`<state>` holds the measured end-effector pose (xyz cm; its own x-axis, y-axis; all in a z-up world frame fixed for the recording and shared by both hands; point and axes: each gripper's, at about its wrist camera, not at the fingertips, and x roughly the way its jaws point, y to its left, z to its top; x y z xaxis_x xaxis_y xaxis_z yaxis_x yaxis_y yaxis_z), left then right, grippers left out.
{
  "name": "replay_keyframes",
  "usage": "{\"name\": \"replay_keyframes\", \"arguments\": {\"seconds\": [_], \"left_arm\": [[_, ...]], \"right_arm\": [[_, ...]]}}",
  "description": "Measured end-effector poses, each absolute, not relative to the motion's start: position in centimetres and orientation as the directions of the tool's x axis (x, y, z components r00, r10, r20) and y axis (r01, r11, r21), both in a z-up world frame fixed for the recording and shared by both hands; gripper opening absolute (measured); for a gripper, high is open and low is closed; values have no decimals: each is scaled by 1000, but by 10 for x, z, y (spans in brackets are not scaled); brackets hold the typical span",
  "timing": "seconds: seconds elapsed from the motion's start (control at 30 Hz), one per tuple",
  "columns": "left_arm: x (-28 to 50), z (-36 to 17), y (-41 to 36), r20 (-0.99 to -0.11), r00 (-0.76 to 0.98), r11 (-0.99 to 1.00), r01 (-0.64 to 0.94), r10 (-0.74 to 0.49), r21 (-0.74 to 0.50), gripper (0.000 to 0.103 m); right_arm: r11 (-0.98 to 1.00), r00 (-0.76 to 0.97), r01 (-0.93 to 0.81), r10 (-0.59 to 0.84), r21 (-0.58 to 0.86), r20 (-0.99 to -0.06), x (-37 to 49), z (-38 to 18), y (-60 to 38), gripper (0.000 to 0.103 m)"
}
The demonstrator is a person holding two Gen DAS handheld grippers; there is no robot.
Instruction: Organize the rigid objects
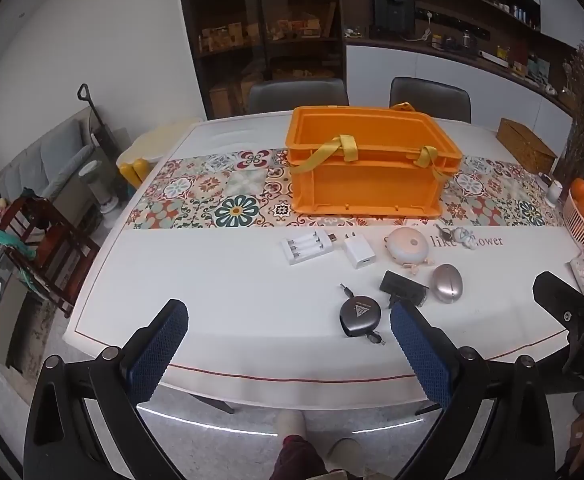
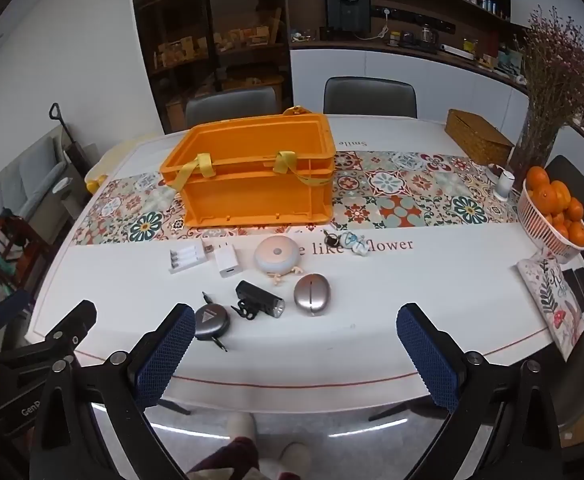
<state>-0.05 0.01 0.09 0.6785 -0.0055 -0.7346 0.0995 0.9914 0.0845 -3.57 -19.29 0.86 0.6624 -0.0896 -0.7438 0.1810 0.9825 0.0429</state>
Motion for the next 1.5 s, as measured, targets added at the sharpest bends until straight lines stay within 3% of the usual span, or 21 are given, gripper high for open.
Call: {"name": "replay_keyframes", "arguments": {"seconds": [1.5], "left_arm": [[-6, 13, -4, -714, 699, 991, 118, -41, 59, 103]], "right_arm": [[981, 673, 183, -81, 60, -735, -43, 13, -198, 102]]}}
